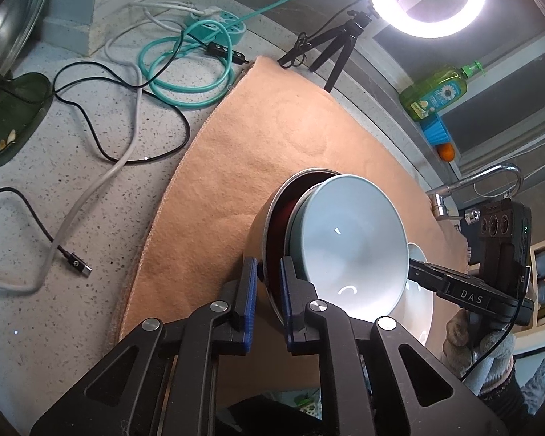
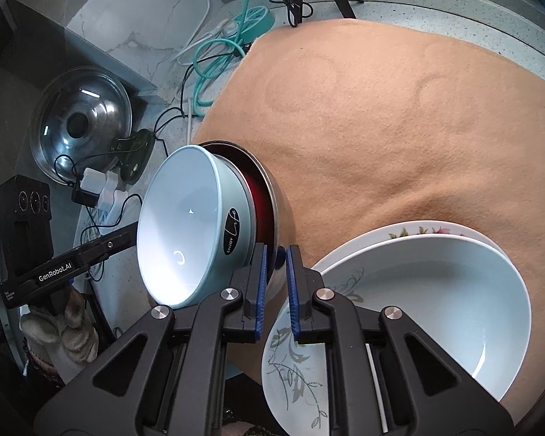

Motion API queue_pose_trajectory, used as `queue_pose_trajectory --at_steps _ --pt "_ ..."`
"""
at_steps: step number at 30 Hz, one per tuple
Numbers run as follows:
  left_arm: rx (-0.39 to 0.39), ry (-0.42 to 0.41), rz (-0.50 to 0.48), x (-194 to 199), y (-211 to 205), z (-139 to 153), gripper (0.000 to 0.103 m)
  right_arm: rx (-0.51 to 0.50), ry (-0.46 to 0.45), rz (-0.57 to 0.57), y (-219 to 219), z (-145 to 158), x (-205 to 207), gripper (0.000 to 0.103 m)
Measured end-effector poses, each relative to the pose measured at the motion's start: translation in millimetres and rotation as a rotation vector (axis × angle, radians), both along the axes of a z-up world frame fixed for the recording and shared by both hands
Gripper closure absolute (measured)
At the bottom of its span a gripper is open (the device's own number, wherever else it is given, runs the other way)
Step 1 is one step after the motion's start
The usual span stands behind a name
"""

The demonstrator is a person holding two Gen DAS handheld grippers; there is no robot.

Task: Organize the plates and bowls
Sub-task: 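Lift the nested bowl stack with both grippers and lower it onto the plate stack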

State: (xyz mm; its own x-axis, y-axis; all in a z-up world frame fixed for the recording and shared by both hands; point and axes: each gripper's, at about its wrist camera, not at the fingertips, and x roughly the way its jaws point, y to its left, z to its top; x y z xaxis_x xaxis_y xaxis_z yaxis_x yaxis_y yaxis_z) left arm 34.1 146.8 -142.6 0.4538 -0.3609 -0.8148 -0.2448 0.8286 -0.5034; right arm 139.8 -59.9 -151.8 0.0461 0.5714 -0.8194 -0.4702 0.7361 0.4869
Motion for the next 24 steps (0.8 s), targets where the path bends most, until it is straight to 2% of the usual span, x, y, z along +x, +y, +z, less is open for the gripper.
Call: queue_pose_trajectory --at_steps 14,24 --pt "0.019 -0.002 -0.005 1 -1 0 0.092 -0.020 -0.023 -0.010 2 3 -3 0.093" --pt "0.046 -0.038 -0.019 3 -5 18 0.092 -0.011 -0.042 -0.024 -4 10 -5 0.093"
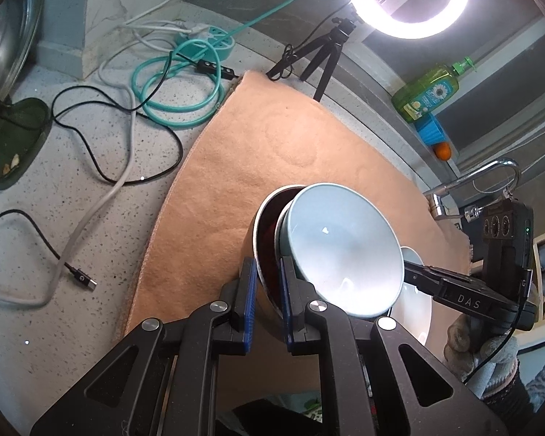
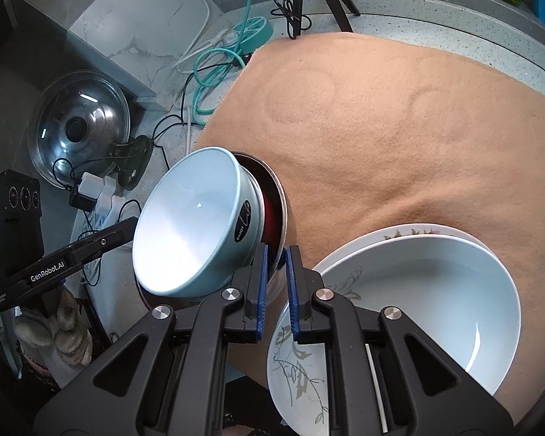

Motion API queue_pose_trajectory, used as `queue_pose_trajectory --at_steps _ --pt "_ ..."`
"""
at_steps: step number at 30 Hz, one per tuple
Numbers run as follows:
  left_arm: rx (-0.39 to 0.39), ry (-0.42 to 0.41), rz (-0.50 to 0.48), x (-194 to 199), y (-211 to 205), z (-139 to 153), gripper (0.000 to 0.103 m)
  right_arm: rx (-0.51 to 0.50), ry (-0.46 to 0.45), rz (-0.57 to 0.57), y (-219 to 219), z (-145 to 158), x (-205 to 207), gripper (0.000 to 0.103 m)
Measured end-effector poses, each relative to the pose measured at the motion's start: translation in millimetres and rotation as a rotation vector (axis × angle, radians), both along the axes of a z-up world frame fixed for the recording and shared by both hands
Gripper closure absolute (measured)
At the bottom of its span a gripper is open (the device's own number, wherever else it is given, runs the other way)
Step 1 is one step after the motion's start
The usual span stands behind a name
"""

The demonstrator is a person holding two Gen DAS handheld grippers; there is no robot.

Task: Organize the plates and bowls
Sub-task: 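Lift the nested bowl stack with both grippers and lower it onto the plate stack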

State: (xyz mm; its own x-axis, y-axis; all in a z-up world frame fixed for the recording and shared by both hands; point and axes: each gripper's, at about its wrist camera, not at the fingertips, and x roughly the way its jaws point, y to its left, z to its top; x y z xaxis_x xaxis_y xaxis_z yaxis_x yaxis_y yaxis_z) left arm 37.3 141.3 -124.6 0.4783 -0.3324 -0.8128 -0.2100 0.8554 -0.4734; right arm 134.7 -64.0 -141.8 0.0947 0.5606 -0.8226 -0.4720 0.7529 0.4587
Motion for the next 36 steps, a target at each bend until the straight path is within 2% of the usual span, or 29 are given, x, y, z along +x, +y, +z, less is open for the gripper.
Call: queue_pose_trajectory --at_steps 15,28,36 --pt "0.032 -0.017 -0.016 1 -6 5 0.092 0.004 -0.040 -0.023 -4 8 -5 0.093" --pt "0.039 -0.072 -0.020 5 -12 27 0.092 0.035 -0.087 -0.043 -17 31 -8 0.093" --pt "0.038 -0.113 -0.066 14 -30 41 0.092 0.047 -0.114 -0.083 -38 46 -10 0.093"
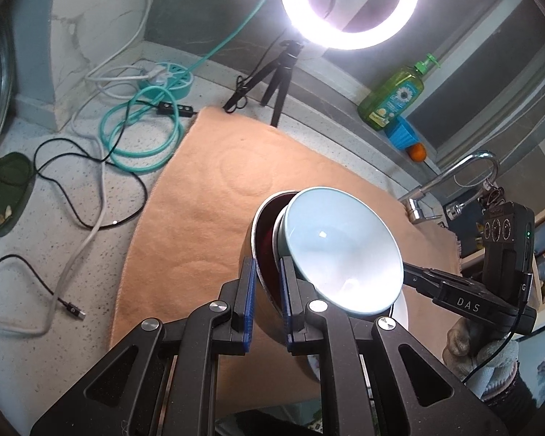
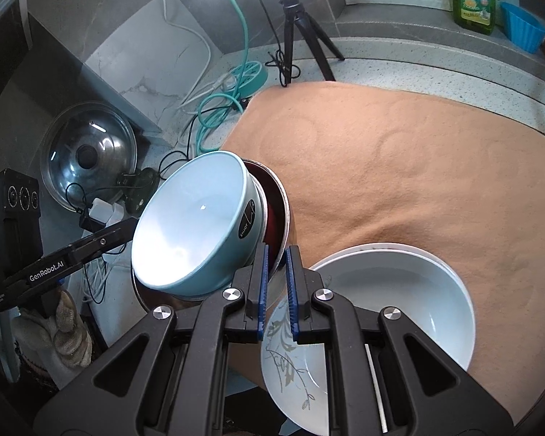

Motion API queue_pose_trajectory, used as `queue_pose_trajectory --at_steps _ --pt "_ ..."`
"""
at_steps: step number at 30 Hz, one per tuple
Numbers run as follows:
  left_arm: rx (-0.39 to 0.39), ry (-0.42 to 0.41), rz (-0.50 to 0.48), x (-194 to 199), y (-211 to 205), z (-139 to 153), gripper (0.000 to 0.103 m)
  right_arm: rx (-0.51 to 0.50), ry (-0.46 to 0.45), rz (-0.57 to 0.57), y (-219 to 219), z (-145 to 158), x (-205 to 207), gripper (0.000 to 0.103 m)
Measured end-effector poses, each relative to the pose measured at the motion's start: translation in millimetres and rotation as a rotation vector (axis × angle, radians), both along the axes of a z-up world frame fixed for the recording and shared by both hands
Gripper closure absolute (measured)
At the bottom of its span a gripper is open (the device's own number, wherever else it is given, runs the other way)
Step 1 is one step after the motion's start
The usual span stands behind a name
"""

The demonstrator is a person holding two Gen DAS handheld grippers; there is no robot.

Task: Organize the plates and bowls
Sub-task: 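Lift the nested bowl stack with both grippers and lower it onto the plate stack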

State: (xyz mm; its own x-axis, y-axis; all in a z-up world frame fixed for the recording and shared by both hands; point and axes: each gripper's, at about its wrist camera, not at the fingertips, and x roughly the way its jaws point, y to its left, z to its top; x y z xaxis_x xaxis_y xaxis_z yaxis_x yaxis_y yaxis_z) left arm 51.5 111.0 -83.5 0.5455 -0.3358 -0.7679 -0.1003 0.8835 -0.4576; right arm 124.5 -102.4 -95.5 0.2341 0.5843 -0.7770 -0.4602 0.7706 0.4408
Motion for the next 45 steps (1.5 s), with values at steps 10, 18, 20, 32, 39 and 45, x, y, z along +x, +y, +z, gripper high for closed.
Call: queue_pose_trajectory --at_steps 10,18,20,32,39,45 --pt "-0.003 -0.031 -0.108 13 -47 8 0.092 0.000 -0.026 -0.103 -58 13 -8 0.093" --pt "0.008 -0.033 -0.181 15 -85 9 0.092 0.002 -0.035 -0.180 -104 14 -18 0.093" --pt "0.009 -0.028 -0.197 15 -93 7 0.092 0.001 -0.034 -0.193 -113 14 -20 0.093" --pt "0.022 0.000 -0.243 11 -120 -3 0.092 -0.015 -0.028 -0.240 -142 2 -34 0.093" --pt "0.052 -0.053 -0.293 5 -141 9 0.103 -0.037 -0.077 -0.210 -130 5 -45 0.098" --pt "0.035 -0.045 -0.267 11 -132 -6 0.103 -0.005 -0.034 -0.210 -132 -8 -51 0.103"
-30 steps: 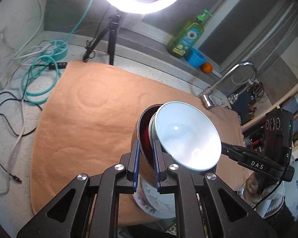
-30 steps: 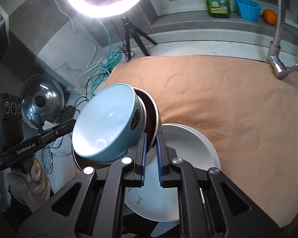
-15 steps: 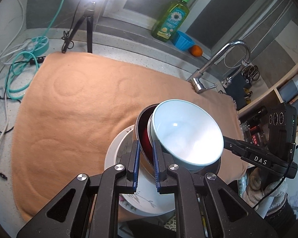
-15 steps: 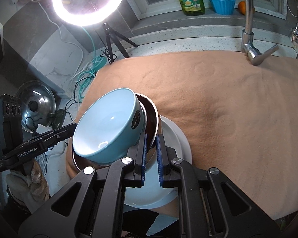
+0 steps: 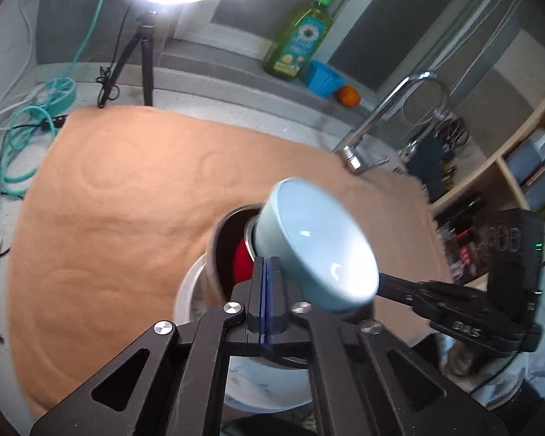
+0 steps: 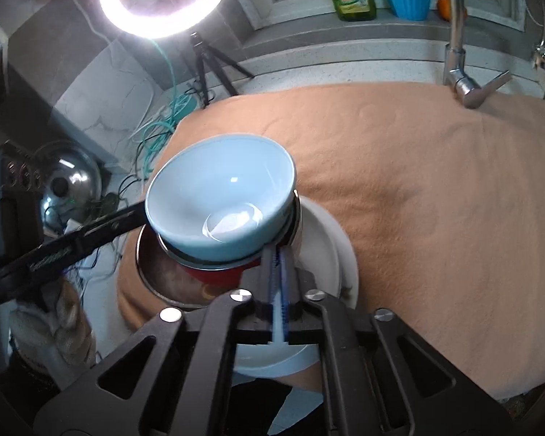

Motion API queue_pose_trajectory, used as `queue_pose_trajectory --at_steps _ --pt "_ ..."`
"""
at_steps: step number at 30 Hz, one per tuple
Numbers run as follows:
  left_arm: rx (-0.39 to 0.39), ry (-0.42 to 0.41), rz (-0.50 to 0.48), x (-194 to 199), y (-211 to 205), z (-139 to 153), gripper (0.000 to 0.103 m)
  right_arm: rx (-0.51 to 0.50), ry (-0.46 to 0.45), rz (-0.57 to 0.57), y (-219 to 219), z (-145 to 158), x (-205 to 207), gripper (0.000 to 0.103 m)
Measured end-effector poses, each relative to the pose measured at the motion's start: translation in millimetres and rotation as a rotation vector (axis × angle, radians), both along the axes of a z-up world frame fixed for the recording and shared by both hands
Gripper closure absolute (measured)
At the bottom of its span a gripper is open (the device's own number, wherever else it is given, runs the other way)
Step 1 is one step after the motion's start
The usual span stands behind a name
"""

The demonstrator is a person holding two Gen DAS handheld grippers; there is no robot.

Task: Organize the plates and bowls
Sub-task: 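Lift the nested bowl stack with both grippers and lower it onto the plate stack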

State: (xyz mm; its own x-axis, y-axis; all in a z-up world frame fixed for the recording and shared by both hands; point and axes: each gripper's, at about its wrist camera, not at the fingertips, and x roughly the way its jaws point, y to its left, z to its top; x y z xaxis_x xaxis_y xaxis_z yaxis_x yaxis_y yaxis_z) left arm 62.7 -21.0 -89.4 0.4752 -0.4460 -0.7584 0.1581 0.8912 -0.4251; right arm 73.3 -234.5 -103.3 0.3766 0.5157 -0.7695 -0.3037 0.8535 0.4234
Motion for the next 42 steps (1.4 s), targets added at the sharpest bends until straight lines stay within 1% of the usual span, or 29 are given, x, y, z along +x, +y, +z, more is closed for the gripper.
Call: queue_pose_trajectory --at_steps 2,3,4,6,11,15,17,21,33,42 --pt "-0.046 0.056 0.031 1 8 -14 0.103 0.022 0.020 -0.009 1 -13 -8 0.103" --pt "-0.047 0.059 0.026 0 8 -18 0.103 0.058 0.028 -0.007 0 -16 -10 0.103" --pt "-0.048 0.057 0.022 -3 7 -19 0.103 0.067 0.031 0.002 2 -16 -13 0.103" --pt "-0.027 0.045 0.001 -6 2 -18 0.103 0.003 -0.017 0.019 11 -13 -20 0.103" --pt "-0.025 0.048 0.001 -8 0 -17 0.103 -0.021 -0.009 0.036 16 -11 -19 0.103" --pt "-0.013 0.033 -0.018 -11 0 -14 0.103 0.009 0.040 0.050 13 -14 -14 0.103" --pt "-0.011 0.039 -0.023 -10 0 -15 0.103 0.012 0.050 0.056 13 -13 -12 0.103" --pt "-0.020 0.057 -0.028 -9 3 -20 0.103 0.016 0.053 0.072 13 -11 -10 0.103" --pt "-0.006 0.062 -0.059 -10 3 -19 0.103 0.027 0.078 0.079 9 -11 -5 0.103" --pt "-0.019 0.069 -0.078 -12 5 -19 0.103 0.029 0.089 0.095 8 -9 -7 0.103"
